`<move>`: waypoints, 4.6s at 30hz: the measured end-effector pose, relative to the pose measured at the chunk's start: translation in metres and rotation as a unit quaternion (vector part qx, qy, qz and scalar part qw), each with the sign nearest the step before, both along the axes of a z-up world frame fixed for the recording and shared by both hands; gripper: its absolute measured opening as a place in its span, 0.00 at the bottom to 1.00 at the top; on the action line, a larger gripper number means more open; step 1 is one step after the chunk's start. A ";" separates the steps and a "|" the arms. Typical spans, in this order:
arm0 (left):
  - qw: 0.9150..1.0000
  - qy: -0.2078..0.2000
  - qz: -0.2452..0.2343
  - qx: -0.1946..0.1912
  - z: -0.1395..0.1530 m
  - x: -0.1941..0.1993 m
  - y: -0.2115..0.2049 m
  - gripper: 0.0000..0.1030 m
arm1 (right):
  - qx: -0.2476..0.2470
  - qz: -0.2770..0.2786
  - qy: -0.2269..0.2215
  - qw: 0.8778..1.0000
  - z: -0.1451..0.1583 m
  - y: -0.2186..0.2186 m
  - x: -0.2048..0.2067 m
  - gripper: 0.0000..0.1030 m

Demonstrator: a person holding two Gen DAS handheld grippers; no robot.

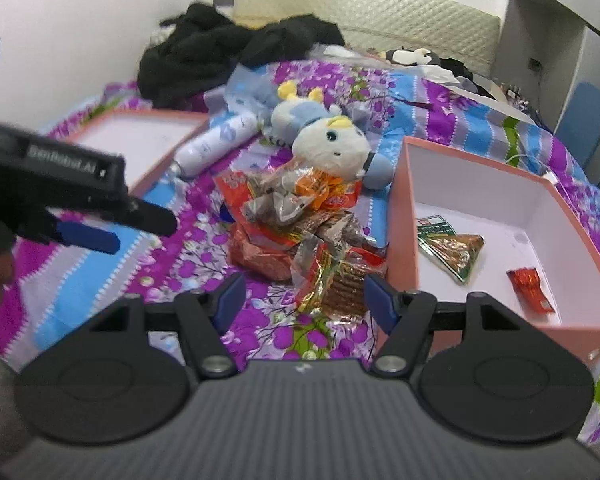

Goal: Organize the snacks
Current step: 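Move both tools down toward the remaining snack pile, then grasp the orange-brown snack bag with the left tool while the right tool grasps the chocolate wafer pack, then lift both held snacks and carry them toward the pink box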

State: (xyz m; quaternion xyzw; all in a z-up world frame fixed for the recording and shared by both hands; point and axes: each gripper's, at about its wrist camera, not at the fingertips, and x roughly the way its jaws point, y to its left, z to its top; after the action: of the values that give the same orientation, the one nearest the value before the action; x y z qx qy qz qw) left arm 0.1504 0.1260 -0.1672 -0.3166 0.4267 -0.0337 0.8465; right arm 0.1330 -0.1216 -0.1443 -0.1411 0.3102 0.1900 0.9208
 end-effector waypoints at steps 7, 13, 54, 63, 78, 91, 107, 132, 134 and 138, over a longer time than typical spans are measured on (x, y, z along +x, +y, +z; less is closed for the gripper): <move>0.996 0.044 0.014 -0.070 -0.052 0.067 0.010 0.79 | -0.068 0.016 0.009 0.998 -0.044 0.027 0.043 0.58; 0.987 0.092 0.035 -0.128 -0.099 0.105 0.009 0.77 | -0.104 0.026 0.032 0.994 -0.079 0.041 0.074 0.50; 0.978 0.051 0.165 -0.120 -0.095 -0.049 0.049 0.30 | -0.045 0.077 0.024 0.996 -0.071 0.029 -0.015 0.05; 0.984 0.054 0.147 -0.086 -0.090 -0.083 0.051 0.58 | 0.006 0.085 0.059 0.995 -0.086 0.022 -0.036 0.38; 0.985 0.001 -0.087 0.146 -0.066 -0.070 0.014 0.79 | 0.082 0.014 0.078 0.994 -0.091 -0.021 -0.002 0.65; 0.945 -0.024 -0.176 0.276 -0.077 -0.047 -0.018 0.79 | 0.068 0.047 0.117 0.990 -0.117 -0.013 0.013 0.71; 0.945 -0.042 -0.139 0.292 -0.089 -0.034 -0.039 0.73 | 0.046 0.062 0.108 0.991 -0.113 -0.006 0.009 0.53; 0.977 -0.016 0.007 0.212 -0.009 -0.104 -0.020 0.72 | 0.094 -0.041 0.023 0.994 -0.031 -0.043 -0.038 0.53; 0.977 -0.029 0.007 0.211 0.004 -0.106 -0.025 0.72 | 0.102 -0.046 0.014 0.994 -0.020 -0.046 -0.041 0.53; 0.977 -0.053 0.004 0.209 0.028 -0.107 -0.037 0.72 | 0.120 -0.059 -0.007 0.991 0.003 -0.053 -0.048 0.53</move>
State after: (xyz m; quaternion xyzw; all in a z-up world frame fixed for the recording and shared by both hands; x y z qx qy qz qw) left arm 0.0437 0.0893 -0.1387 -0.1325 0.3777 0.0432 0.9154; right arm 0.0847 -0.1743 -0.1413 -0.0122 0.2859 0.1704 0.9429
